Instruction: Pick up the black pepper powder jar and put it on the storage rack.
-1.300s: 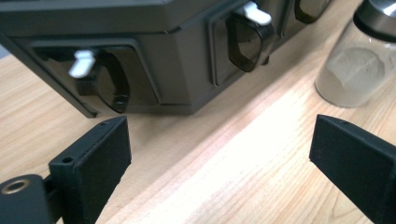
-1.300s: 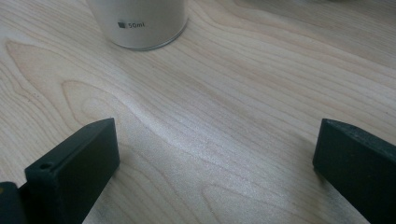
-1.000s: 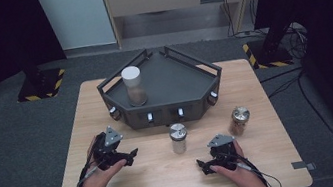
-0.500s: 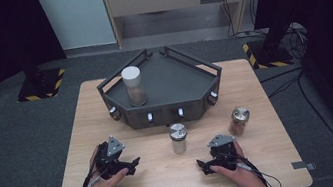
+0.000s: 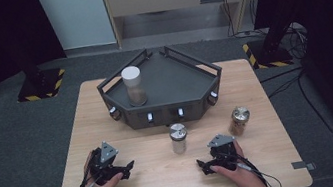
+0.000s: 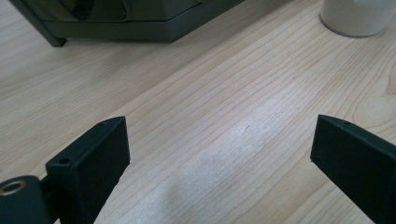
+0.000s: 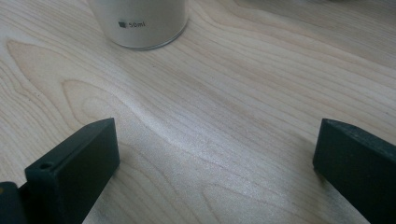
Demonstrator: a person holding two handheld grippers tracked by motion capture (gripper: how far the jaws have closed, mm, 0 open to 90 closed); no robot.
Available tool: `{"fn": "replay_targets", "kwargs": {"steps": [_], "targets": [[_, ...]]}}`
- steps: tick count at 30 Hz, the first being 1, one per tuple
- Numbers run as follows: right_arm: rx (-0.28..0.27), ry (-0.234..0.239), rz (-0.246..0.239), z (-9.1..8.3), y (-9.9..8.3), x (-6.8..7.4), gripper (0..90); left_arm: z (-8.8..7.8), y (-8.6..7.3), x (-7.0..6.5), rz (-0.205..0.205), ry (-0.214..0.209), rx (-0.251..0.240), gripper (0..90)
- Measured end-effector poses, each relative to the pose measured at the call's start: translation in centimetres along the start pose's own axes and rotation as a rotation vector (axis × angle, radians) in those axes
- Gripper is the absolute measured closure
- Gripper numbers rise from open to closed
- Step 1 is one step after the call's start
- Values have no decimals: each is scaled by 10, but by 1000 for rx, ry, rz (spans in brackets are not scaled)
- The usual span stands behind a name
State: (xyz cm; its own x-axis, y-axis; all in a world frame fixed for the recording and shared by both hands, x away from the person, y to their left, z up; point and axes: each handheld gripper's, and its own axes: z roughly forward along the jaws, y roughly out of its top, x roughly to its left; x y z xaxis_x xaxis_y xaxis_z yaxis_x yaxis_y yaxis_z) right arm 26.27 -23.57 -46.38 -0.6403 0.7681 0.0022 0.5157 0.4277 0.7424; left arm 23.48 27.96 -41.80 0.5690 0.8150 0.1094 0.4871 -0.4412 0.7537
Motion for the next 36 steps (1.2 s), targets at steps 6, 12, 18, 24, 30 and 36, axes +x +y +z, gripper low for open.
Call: {"fn": "replay_targets", "kwargs": {"steps": [6, 12, 18, 24, 30, 36], "targets": [[0, 4, -1, 0, 0, -1, 6, -5, -8, 4, -28, 14, 19, 32], [0, 6, -2, 0, 0, 0, 6, -6, -17, 6, -48, 30, 43, 30], [0, 6, -2, -1, -1, 1, 6, -3, -24, 9, -93, 58, 77, 30], [0, 8, -3, -1, -1, 1, 6, 3, -24, 6, -92, 69, 102, 25], [0, 10, -5, -1, -1, 2, 6, 9, -29, 7, -111, 66, 92, 14], [0, 10, -6, -1, -1, 2, 6, 11, -35, 13, -149, 48, 70, 0]]}}
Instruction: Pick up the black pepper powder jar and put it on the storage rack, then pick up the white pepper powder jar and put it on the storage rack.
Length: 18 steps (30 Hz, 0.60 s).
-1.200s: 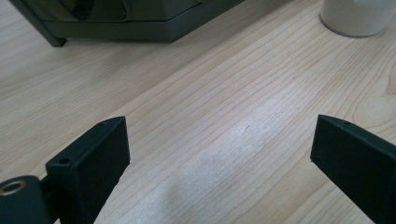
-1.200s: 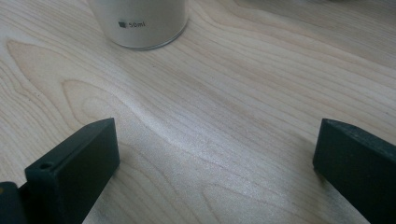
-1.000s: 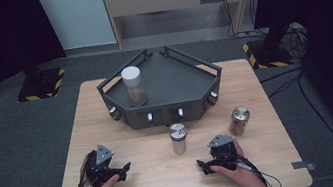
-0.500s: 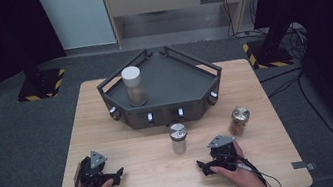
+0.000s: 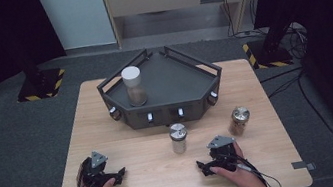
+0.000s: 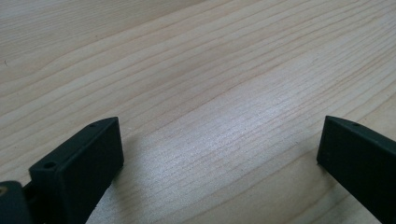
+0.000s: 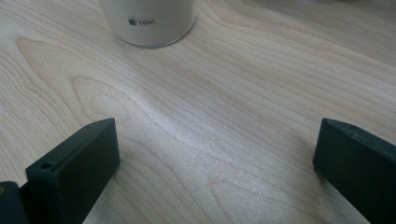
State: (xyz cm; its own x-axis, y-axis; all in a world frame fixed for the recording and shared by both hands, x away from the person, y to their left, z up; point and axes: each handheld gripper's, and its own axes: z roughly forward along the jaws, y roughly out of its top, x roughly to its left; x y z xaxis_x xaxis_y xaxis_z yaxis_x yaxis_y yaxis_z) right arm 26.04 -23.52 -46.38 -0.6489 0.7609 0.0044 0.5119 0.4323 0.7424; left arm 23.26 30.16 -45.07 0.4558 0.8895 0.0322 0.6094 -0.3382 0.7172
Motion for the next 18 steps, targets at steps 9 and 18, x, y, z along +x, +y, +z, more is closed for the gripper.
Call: {"fn": "replay_targets", "kwargs": {"steps": [9, 18], "targets": [[0, 0, 0, 0, 0, 0, 6, 0, 0, -2, -5, 7, -2, 0], [-1, 16, -10, 0, 0, -2, 8, 0, 0, -2, -9, 8, -2, 0]]}}
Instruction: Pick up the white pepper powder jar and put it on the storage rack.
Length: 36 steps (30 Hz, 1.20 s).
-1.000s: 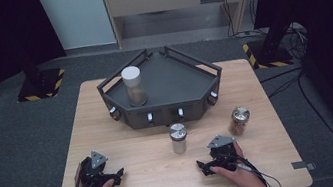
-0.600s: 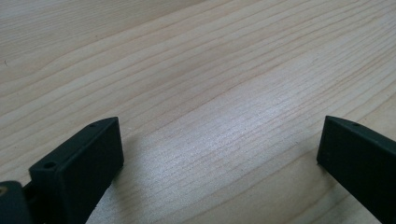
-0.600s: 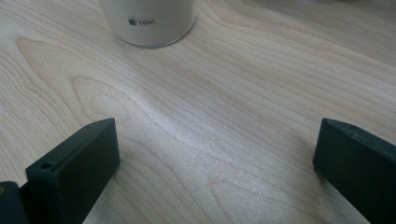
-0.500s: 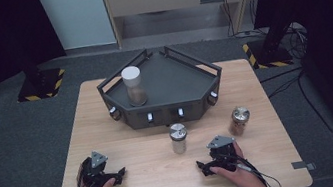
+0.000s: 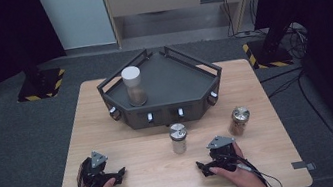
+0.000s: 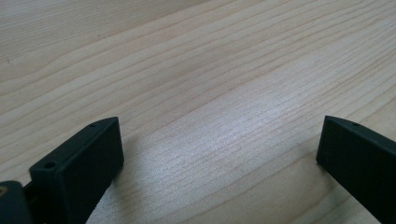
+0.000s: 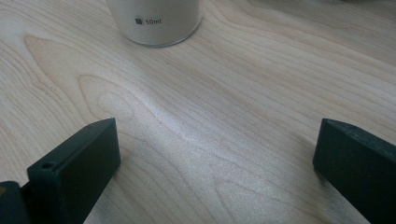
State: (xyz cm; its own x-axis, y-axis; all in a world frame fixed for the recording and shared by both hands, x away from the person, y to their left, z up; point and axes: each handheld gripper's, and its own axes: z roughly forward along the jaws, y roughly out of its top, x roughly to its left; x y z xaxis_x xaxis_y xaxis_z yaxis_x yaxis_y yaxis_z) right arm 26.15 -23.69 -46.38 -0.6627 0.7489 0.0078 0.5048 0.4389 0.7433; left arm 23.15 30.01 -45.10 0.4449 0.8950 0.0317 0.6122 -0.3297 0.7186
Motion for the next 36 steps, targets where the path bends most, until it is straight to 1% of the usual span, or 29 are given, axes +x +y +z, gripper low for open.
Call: {"fn": "replay_targets", "kwargs": {"steps": [3, 7, 9, 11, 13, 16, 19, 22, 23, 26, 31, 36], "targets": [[-1, 2, 2, 0, 0, -1, 7, 0, 0, 0, 0, 1, 0, 0], [3, 14, -18, 0, 0, -4, 9, 0, 0, 0, 1, -1, 1, 0], [14, 25, -22, -1, 3, -7, 25, 0, 0, 1, 3, -3, 1, 0], [16, 31, -17, -3, 5, -10, 42, 0, 0, 1, 3, -4, 1, 0], [5, 32, -14, -6, 5, -11, 38, 0, 0, 1, 4, -4, 1, 0], [-13, 25, -23, -13, 8, -11, 35, 0, 0, 1, 5, -2, 1, 0], [-11, 29, -40, -19, 16, -10, 31, 0, 0, 1, 4, -3, 1, 0], [-6, 48, -67, -23, 27, -9, 27, 0, 0, 1, 4, -3, 1, 0], [-2, 55, -82, -24, 33, -9, 29, 0, 0, 1, 4, -3, 1, 0], [-8, 62, -106, -26, 44, -6, 35, 0, 0, 1, 4, -3, 1, 0], [-18, 74, -124, -28, 62, -2, 38, 0, 0, 1, 4, -4, 1, 0], [-8, 80, -139, -25, 77, 2, 40, 0, 0, 1, 4, -3, 1, 0]]}}
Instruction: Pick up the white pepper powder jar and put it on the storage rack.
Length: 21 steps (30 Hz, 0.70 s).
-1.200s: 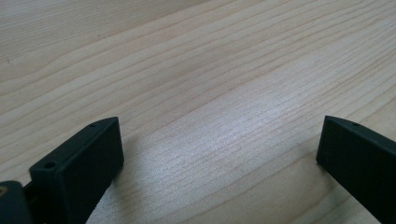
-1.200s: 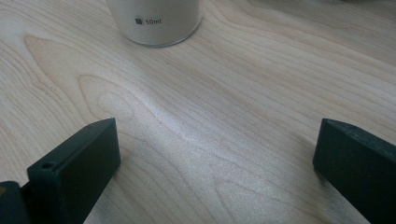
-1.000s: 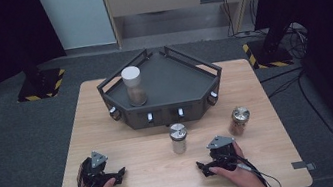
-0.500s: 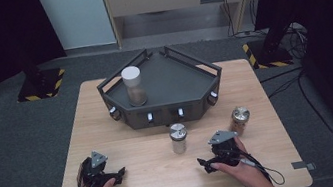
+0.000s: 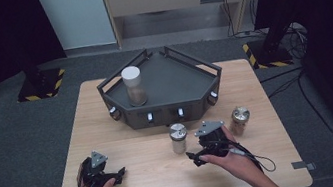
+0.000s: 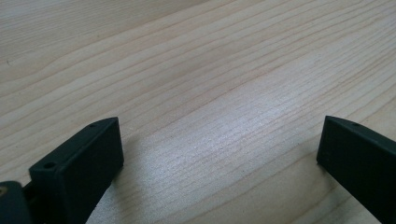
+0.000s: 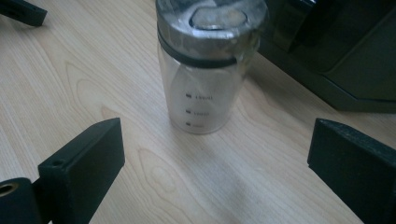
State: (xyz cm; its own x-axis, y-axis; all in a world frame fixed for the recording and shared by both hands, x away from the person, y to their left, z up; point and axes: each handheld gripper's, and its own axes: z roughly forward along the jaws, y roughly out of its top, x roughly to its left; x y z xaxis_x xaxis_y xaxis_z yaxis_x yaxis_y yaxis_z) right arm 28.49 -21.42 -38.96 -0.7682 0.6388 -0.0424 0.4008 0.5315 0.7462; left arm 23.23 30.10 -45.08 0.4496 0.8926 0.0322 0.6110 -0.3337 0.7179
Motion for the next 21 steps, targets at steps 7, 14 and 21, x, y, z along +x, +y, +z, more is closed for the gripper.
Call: {"fn": "replay_targets", "kwargs": {"steps": [7, 14, 21], "targets": [[10, -3, -16, 4, 14, 5, 41, 0, 0, 0, 0, 0, 0, 0], [20, 10, -13, 14, 22, 2, 57, 1, 1, 2, 3, -4, -1, 0], [44, 22, 7, 29, 29, -2, 77, 1, 1, 2, 3, -3, 0, 0]]}}
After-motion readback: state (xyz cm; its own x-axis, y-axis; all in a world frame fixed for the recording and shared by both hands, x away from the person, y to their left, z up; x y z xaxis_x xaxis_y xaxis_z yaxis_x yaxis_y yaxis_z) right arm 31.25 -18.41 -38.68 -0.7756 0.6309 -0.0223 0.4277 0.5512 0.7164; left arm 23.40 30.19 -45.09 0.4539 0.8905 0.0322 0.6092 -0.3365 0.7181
